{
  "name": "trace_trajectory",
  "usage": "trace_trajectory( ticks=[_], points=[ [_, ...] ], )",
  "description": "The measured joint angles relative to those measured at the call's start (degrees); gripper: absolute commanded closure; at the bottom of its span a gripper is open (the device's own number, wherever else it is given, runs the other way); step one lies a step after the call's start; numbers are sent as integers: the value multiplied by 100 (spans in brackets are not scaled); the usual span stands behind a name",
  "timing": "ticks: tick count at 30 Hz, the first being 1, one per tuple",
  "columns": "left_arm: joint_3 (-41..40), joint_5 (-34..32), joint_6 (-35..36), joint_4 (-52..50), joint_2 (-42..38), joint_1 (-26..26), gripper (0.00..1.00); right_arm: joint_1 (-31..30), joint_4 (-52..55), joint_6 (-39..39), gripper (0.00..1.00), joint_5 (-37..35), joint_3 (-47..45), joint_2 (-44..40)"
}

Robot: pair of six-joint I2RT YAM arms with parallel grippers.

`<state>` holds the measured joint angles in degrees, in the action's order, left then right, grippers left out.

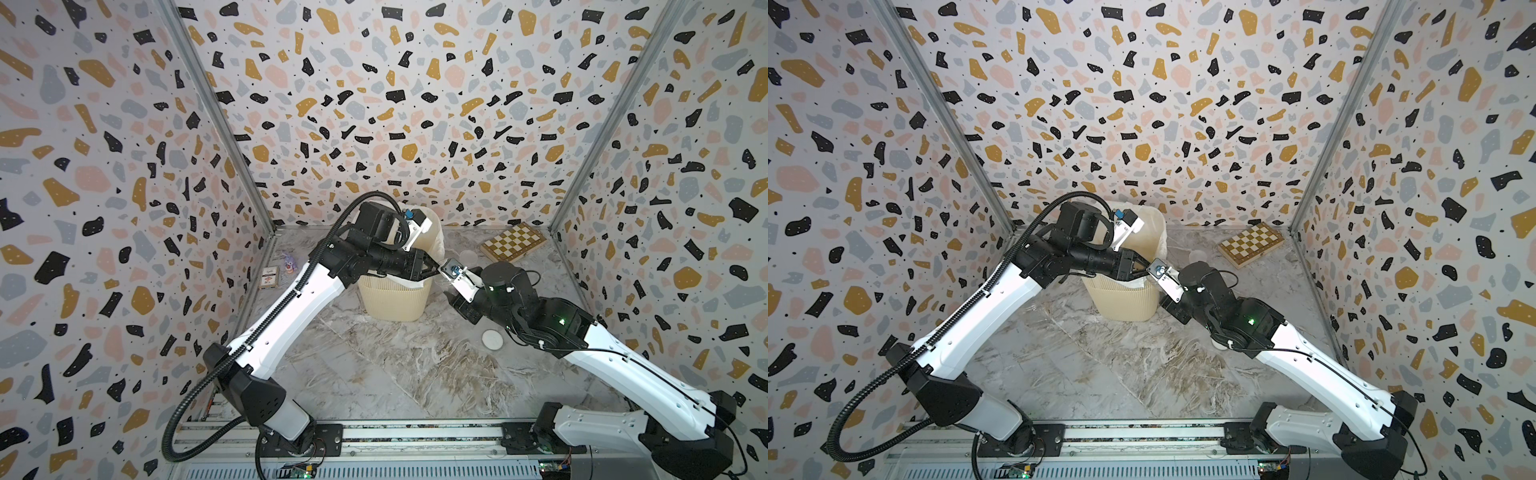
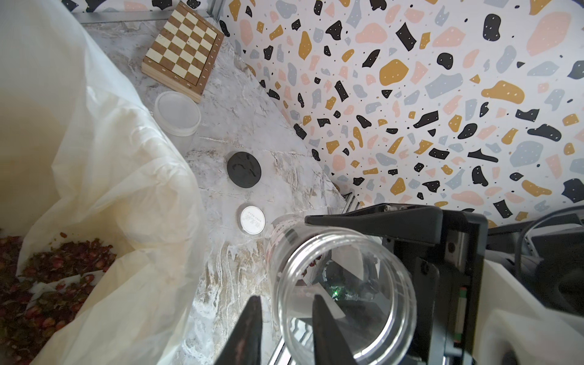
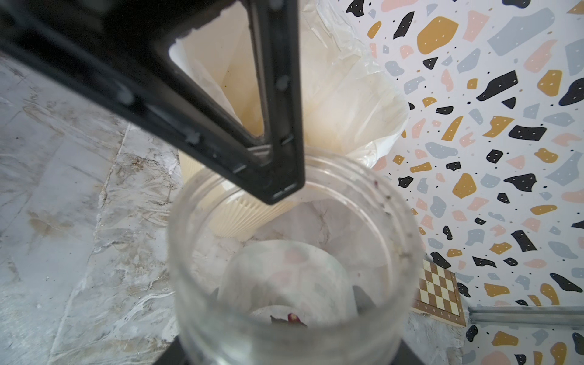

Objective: Empty the moldy dried flower tea in the jars
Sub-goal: Pour the moldy dried flower tea into the trash bin.

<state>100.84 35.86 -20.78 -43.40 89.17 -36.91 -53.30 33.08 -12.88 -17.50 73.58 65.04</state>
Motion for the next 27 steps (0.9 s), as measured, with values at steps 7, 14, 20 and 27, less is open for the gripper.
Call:
trace_trajectory(
  ticks=[7,14,20,27],
  points=[
    [15,-79,2,-72,129,2,84,-232,50,-11,49,-339,9,160],
    [20,-175,74,-170,151,2,92,-293,155,-28,49,-527,70,249],
    [20,-212,131,-243,151,2,98,-304,219,-57,38,-544,74,254],
    [20,-179,136,-282,151,2,100,-308,184,-37,16,-522,74,249]
  ],
)
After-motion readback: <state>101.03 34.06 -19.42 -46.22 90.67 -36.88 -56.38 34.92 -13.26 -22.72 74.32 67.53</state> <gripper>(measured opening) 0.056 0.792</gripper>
